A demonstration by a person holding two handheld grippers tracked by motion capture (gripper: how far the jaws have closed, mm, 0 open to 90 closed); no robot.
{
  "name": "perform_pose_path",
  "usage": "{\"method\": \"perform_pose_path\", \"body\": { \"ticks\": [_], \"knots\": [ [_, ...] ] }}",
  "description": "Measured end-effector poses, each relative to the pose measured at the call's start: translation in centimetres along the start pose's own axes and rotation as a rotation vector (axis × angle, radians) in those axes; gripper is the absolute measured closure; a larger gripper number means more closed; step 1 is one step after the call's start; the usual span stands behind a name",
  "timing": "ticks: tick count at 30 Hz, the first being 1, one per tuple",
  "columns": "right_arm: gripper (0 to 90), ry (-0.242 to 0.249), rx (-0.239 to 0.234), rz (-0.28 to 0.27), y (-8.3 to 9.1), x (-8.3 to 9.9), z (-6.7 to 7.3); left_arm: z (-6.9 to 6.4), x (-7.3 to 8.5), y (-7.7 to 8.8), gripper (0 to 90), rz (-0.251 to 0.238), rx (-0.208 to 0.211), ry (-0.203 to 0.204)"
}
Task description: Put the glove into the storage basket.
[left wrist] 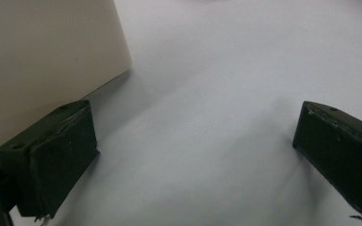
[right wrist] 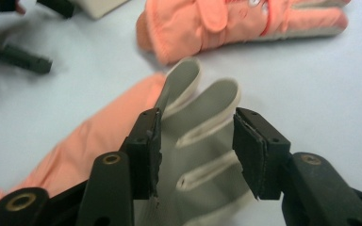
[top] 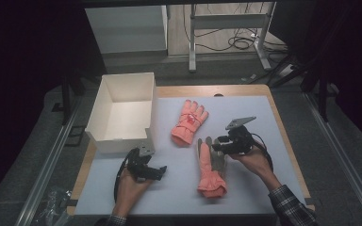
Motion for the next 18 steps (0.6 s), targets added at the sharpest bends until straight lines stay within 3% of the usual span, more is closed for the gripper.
{"method": "perform_pose_path", "body": {
  "ticks": [12, 18],
  "knots": [
    [43.8, -0.037, 0.067, -0.023, -2.4, -3.5, -1.5, 0.0, 0.0, 0.0, 0.3, -0.001, 0.0, 0.0],
    [43.6, -0.092, 0.067, -0.053, -4.3, -5.4, -2.9, 0.0, 0.0, 0.0, 0.3, -0.001, 0.0, 0.0]
  ]
}}
Point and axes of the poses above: each handheld gripper's, and its own axes: y roughly backward along the jaws, x roughly out of its underside, z roughly to its left, the point moved 2 cm from there along -y, roughly forward along the jaws, and after that the axes turned 5 degrees about y, right-handed, at the moved point
